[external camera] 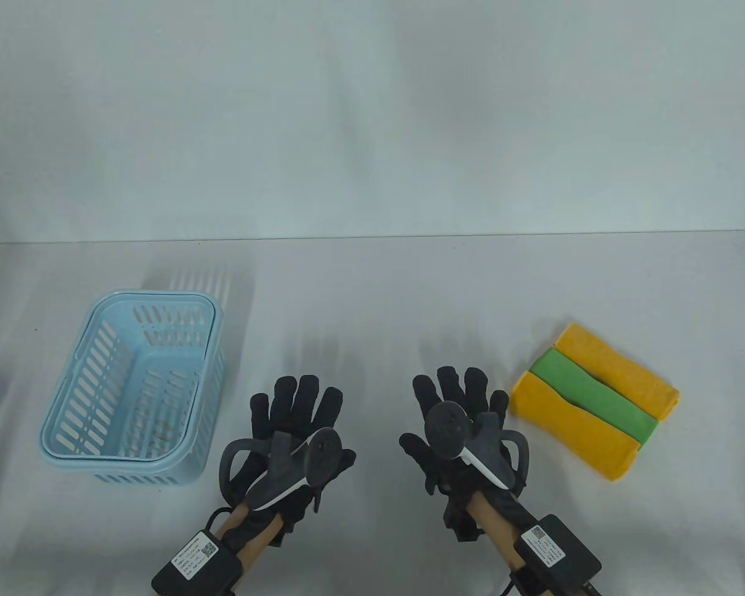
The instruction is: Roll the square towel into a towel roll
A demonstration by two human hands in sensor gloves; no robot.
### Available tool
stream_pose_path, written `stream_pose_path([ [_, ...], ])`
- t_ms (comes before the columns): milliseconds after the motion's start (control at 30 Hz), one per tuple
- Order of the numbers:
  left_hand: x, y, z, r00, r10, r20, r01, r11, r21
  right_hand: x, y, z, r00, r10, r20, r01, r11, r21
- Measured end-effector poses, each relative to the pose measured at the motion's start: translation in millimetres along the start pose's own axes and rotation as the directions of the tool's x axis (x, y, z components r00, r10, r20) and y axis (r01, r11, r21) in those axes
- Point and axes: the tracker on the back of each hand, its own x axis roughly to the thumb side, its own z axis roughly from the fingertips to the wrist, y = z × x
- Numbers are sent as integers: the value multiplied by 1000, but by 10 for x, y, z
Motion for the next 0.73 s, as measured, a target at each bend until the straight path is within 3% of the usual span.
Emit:
stream_pose_path([
  [733,-8,-17,-13,1000,13,17,-13,1000,-15,-66,-115,3,998,-50,-25,49,998,-41],
])
